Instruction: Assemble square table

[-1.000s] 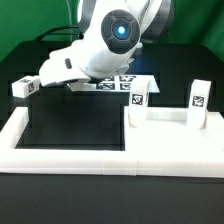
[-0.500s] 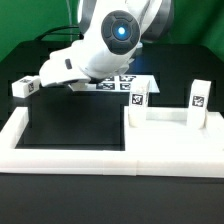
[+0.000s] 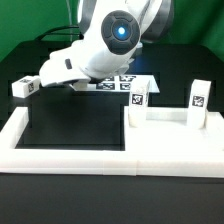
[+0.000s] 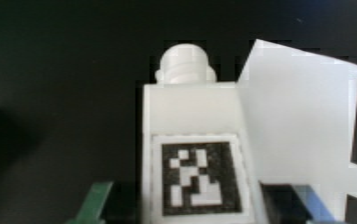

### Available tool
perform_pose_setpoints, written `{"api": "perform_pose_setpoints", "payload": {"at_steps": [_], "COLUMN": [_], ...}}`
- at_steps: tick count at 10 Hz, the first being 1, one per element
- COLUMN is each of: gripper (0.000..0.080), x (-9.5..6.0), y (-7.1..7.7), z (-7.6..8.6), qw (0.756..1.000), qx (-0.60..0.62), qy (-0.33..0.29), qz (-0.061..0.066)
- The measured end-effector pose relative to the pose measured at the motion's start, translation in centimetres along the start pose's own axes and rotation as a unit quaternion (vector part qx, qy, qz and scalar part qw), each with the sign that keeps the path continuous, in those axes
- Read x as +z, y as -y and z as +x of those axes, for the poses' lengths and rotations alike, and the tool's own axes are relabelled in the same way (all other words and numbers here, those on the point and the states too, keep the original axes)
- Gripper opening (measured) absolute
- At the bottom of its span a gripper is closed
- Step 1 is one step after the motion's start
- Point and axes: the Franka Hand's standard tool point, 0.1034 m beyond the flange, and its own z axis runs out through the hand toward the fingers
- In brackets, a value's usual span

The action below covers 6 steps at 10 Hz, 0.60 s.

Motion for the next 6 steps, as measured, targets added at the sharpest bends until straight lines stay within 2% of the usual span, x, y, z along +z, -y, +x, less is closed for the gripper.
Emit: {"api": "perform_pose_setpoints", "payload": {"at_steps": [1, 2, 4, 5, 6], "gripper": [0.0287, 0.0288, 0.0288, 0.0288, 0.0288], "x": [0.0, -0.7, -7.4, -10.3, -12.2], "y": [0.0, 0.2, -0.7, -1.2, -1.4], "z": [0.0, -0.6, -2.0, -2.6, -3.1], "qw": [1.000, 1.000, 1.000, 0.999, 0.999], "qx": [0.000, -0.004, 0.005, 0.013, 0.018], "qy": [0.000, 0.014, 0.026, 0.028, 0.020], "qz": [0.000, 0.005, 0.015, 0.017, 0.021]}}
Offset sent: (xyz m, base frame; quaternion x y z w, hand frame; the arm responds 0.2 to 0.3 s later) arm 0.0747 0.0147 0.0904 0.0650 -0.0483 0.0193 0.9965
